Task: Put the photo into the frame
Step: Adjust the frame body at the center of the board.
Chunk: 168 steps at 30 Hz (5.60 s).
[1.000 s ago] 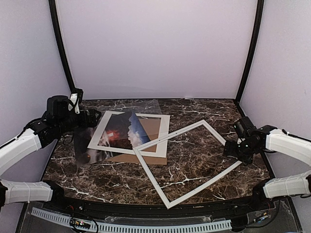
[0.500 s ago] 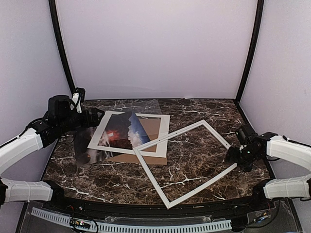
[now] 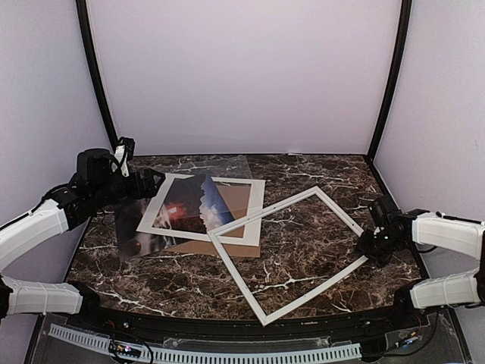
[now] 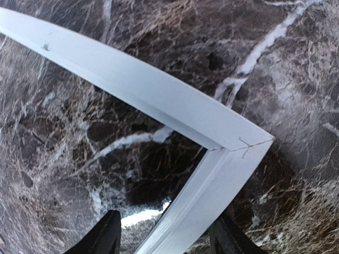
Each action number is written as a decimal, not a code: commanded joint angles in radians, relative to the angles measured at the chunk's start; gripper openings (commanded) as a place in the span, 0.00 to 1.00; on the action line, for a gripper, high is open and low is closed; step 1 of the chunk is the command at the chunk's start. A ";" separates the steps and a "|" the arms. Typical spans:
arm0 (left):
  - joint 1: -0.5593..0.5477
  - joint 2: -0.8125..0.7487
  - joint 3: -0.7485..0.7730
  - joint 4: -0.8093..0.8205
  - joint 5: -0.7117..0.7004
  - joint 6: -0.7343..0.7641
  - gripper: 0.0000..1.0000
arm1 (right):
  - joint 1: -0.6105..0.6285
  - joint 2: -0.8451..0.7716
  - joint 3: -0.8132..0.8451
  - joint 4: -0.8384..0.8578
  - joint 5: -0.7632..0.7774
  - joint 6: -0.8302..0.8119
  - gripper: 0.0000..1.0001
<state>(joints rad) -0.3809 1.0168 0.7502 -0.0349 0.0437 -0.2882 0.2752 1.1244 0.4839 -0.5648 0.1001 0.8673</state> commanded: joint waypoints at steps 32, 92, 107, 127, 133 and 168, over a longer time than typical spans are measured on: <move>-0.083 0.134 0.055 -0.108 -0.033 0.026 0.99 | -0.212 0.551 0.507 0.118 -0.043 -0.469 0.51; -0.088 0.173 0.075 -0.123 -0.082 0.025 0.99 | -0.098 0.210 0.188 0.141 -0.125 -0.215 0.56; -0.088 0.163 0.063 -0.113 -0.070 0.023 0.99 | 0.022 0.265 0.126 0.142 0.008 -0.131 0.33; -0.088 0.154 0.059 -0.114 -0.073 0.033 0.99 | -0.193 0.393 0.335 0.052 0.131 -0.458 0.12; -0.088 0.176 0.073 -0.130 -0.079 0.048 0.99 | -0.212 0.534 0.442 0.049 0.151 -0.642 0.09; 0.173 0.399 0.219 -0.285 0.045 -0.066 0.99 | -0.062 0.514 0.774 0.042 -0.029 -0.675 0.87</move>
<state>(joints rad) -0.2504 1.4399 0.9752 -0.3096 0.0296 -0.3367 0.1310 1.6787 1.2034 -0.5976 0.1478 0.1543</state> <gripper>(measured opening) 0.989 0.871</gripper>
